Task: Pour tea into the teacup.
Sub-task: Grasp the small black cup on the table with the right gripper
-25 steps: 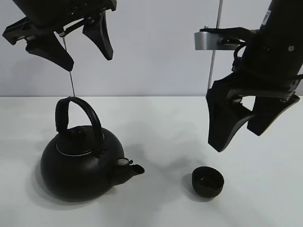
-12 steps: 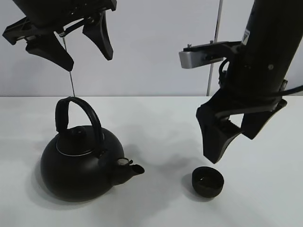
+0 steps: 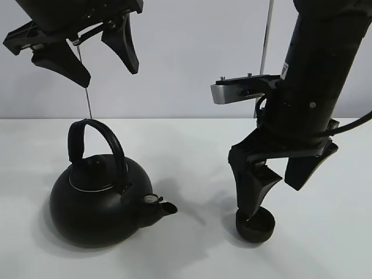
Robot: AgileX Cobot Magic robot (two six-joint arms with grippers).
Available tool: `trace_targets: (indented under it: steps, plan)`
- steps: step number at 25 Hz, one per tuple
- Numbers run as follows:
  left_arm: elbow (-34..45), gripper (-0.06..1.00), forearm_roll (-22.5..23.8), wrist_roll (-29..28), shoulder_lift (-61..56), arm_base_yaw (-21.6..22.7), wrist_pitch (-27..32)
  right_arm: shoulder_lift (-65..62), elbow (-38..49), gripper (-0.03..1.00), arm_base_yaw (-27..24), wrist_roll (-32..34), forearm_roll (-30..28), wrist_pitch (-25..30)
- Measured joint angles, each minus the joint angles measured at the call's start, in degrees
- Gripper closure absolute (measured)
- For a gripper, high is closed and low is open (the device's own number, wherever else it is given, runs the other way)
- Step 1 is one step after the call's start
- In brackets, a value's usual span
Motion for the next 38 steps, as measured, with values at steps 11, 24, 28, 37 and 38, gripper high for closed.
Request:
trace_targets:
  steps: [11, 24, 28, 37, 38]
  plan:
    - [0.0, 0.42, 0.0, 0.0, 0.0, 0.0, 0.0, 3.8, 0.0, 0.35, 4.6, 7.2, -7.2, -1.2]
    - [0.0, 0.42, 0.0, 0.0, 0.0, 0.0, 0.0, 9.4, 0.0, 0.35, 4.7, 8.8, -5.7, -4.7]
    - [0.0, 0.42, 0.0, 0.0, 0.0, 0.0, 0.0, 10.5, 0.0, 0.35, 4.7, 8.8, -5.2, -6.1]
    - [0.0, 0.42, 0.0, 0.0, 0.0, 0.0, 0.0, 11.4, 0.0, 0.44, 4.7, 9.2, -4.4, -8.4]
    - [0.0, 0.42, 0.0, 0.0, 0.0, 0.0, 0.0, 11.4, 0.0, 0.51, 4.7, 9.5, -4.4, -8.5]
